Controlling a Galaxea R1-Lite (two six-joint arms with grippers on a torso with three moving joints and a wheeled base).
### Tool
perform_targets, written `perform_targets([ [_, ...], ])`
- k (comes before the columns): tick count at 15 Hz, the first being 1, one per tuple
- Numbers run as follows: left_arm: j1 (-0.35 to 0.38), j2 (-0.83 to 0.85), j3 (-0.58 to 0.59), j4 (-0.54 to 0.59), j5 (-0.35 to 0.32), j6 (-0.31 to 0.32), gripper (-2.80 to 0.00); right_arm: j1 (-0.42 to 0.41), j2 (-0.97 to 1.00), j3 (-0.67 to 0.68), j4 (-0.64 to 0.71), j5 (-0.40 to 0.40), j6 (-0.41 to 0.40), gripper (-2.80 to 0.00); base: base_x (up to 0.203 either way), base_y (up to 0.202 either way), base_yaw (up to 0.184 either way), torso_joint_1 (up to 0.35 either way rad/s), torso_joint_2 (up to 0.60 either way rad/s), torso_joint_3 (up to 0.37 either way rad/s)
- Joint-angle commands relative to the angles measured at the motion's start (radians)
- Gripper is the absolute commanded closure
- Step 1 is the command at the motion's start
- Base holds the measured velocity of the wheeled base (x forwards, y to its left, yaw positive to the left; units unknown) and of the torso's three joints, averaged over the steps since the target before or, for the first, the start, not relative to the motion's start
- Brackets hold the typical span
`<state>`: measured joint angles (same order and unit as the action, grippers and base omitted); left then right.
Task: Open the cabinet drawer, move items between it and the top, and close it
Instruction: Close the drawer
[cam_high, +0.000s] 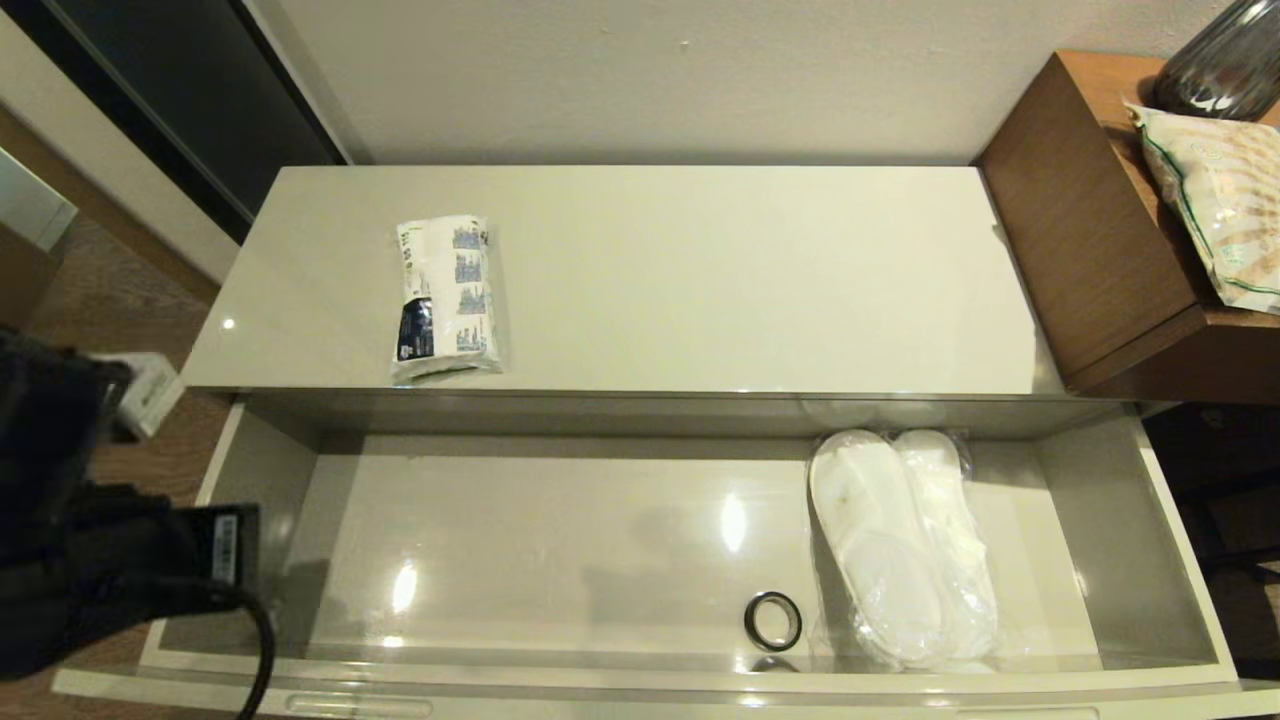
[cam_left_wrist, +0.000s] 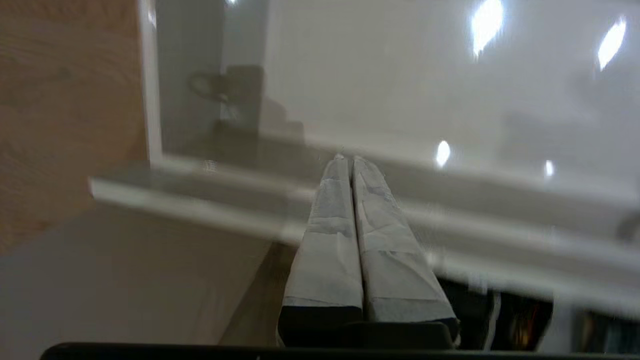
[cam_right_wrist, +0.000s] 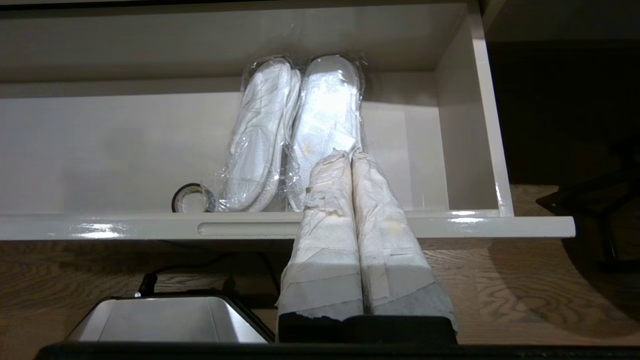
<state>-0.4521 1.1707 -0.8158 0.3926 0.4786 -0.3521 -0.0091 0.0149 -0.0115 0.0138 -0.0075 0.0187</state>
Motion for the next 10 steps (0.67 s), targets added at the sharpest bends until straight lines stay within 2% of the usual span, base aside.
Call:
perform_targets([
  [1, -0.007, -0.14, 0.138, 0.006, -0.07, 0.0, 0.0, 0.0, 0.0, 0.001, 0.0, 0.0, 0.001, 0.0, 0.0, 0.0, 0.0, 0.0, 0.0, 0.0],
  [3, -0.009, -0.187, 0.235, -0.004, -0.15, -0.002, 0.0, 0.0, 0.0, 0.001, 0.0, 0.0, 0.0, 0.0, 0.0, 0.0, 0.0, 0.0, 0.0, 0.0],
  [4, -0.009, -0.211, 0.265, -0.009, -0.167, -0.006, 0.0, 0.0, 0.0, 0.001, 0.0, 0.0, 0.0, 0.0, 0.0, 0.0, 0.0, 0.0, 0.0, 0.0],
  [8, -0.01, -0.262, 0.332, -0.009, -0.181, -0.007, 0.0, 0.0, 0.0, 0.001, 0.0, 0.0, 0.0, 0.0, 0.0, 0.0, 0.0, 0.0, 0.0, 0.0],
  [10, -0.009, -0.271, 0.415, -0.012, -0.188, -0.006, 0.0, 0.0, 0.0, 0.0, 0.0, 0.0, 0.0, 0.0, 0.0, 0.0, 0.0, 0.0, 0.0, 0.0],
])
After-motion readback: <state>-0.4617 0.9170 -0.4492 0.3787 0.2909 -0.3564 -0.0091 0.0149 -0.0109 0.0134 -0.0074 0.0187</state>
